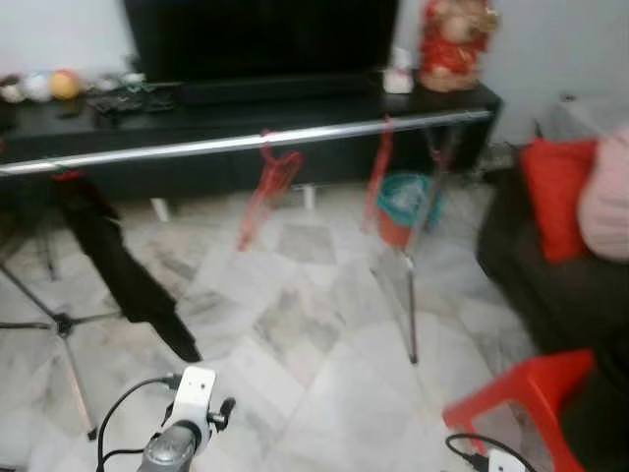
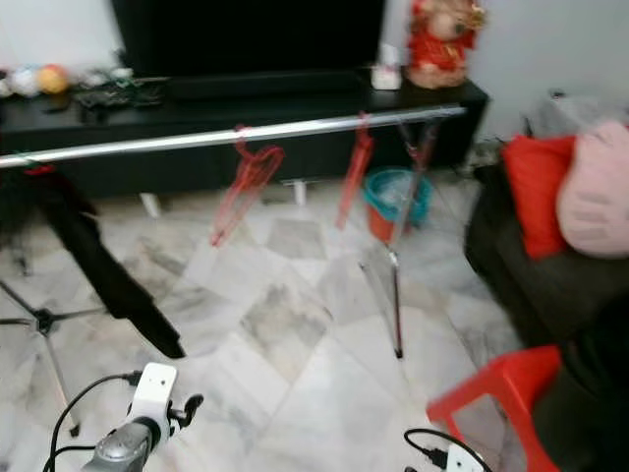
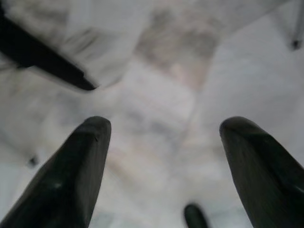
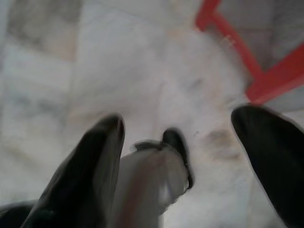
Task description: Hang hanger
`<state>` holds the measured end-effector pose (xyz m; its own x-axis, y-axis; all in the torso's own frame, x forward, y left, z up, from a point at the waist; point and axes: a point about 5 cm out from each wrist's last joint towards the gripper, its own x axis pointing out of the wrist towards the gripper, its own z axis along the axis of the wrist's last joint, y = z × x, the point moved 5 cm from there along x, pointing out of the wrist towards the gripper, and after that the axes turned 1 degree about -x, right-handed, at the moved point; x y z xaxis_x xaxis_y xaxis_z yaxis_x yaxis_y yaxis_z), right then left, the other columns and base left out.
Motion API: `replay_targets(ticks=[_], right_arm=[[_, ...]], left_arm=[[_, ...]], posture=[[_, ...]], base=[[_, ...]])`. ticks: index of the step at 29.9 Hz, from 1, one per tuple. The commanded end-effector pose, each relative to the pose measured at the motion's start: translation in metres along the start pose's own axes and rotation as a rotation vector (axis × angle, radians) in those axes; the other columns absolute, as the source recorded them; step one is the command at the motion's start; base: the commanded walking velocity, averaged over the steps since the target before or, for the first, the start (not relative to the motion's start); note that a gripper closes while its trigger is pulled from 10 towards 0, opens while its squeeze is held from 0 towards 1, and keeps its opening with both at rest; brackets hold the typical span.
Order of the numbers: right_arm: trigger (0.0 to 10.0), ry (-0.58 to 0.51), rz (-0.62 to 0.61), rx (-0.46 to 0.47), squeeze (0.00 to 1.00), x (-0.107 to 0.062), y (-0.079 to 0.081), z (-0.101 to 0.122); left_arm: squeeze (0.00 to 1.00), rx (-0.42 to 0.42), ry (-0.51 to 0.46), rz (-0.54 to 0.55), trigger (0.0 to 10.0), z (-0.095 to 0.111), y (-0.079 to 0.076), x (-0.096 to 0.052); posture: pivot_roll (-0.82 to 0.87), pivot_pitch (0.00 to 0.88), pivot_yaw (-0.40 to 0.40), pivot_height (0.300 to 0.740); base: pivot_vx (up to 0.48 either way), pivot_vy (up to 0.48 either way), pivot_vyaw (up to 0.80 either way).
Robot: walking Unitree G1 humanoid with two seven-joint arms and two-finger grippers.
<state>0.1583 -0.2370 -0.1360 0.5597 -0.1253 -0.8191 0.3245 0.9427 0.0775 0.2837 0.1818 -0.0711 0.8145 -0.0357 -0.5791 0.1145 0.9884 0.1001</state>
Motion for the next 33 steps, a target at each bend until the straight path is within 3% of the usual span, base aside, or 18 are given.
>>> replay_targets(ticks=[1, 22, 33], right_arm=[[10.0, -0.001, 0.009, 0.004, 0.0, 0.001, 0.004, 0.001], [10.0, 0.009, 0.016, -0.002, 0.0, 0.001, 0.006, -0.002], [10.0, 0.004, 0.006, 0.005, 0.0, 0.001, 0.005, -0.001]], left_arm=[[0.0, 0.007, 0.032, 0.016, 10.0, -0.01, 0.008, -0.003], [0.0, 0.027, 0.082, 0.001, 10.0, -0.026, 0.003, -0.008], [0.0, 0.024, 0.068, -0.007, 10.0, -0.022, -0.001, -0.007]], posture=[[-0.02, 0.0, 0.052, 0.74], [-0.02, 0.0, 0.053, 0.74], [-0.02, 0.0, 0.052, 0.74]], base=[[0.0, 0.0, -0.79], [0.0, -0.032, -0.78], [0.0, -0.375, -0.05]])
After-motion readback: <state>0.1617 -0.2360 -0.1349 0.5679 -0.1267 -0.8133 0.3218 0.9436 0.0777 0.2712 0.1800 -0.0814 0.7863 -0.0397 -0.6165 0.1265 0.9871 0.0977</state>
